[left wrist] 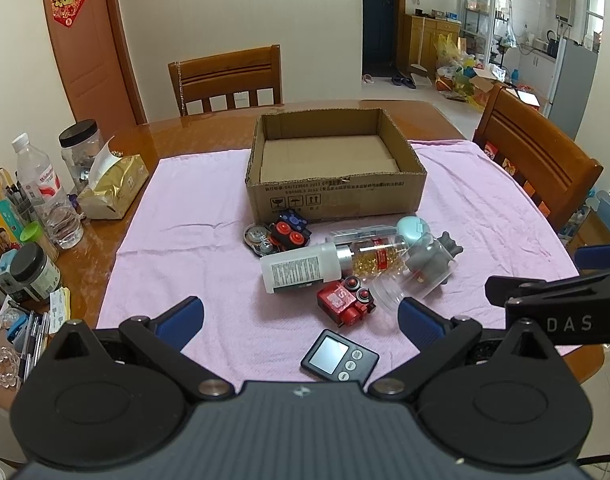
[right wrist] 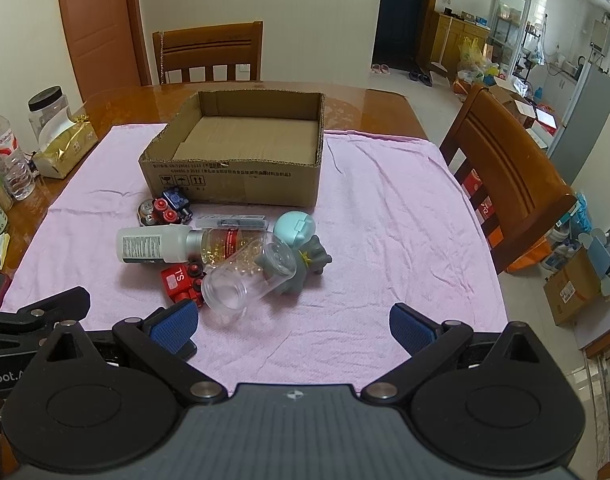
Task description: Organize rigid objects
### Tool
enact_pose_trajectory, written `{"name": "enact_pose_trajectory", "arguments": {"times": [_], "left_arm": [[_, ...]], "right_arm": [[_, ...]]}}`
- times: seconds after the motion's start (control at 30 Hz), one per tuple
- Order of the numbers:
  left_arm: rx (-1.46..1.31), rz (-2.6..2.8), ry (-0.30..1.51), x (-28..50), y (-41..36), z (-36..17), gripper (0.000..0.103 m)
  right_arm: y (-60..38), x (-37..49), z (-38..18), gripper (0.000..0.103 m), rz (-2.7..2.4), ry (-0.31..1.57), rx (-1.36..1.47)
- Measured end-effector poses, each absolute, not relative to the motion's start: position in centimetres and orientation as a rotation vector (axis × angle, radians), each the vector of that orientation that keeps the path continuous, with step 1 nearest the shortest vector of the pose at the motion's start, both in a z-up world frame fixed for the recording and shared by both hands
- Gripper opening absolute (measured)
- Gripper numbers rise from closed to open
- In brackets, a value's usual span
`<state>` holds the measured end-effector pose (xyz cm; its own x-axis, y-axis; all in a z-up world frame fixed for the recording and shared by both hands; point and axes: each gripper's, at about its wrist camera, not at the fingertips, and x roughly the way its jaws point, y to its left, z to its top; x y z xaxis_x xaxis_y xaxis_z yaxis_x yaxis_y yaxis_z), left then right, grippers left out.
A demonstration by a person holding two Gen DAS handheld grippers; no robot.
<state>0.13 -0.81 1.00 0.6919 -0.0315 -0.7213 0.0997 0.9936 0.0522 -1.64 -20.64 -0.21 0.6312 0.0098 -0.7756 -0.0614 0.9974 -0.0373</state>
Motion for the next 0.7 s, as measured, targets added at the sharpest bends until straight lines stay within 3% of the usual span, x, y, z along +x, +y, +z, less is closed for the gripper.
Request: {"name": "enact_pose_trajectory", "arguments": {"times": [0.7], "left_arm": [[0.102,-0.104,0.793,0.29,-1.18,1.25,0.102]], "right_arm": [[-20.70,-1.57,-0.06,0.103,0.032,0.879,-0.069]]}}
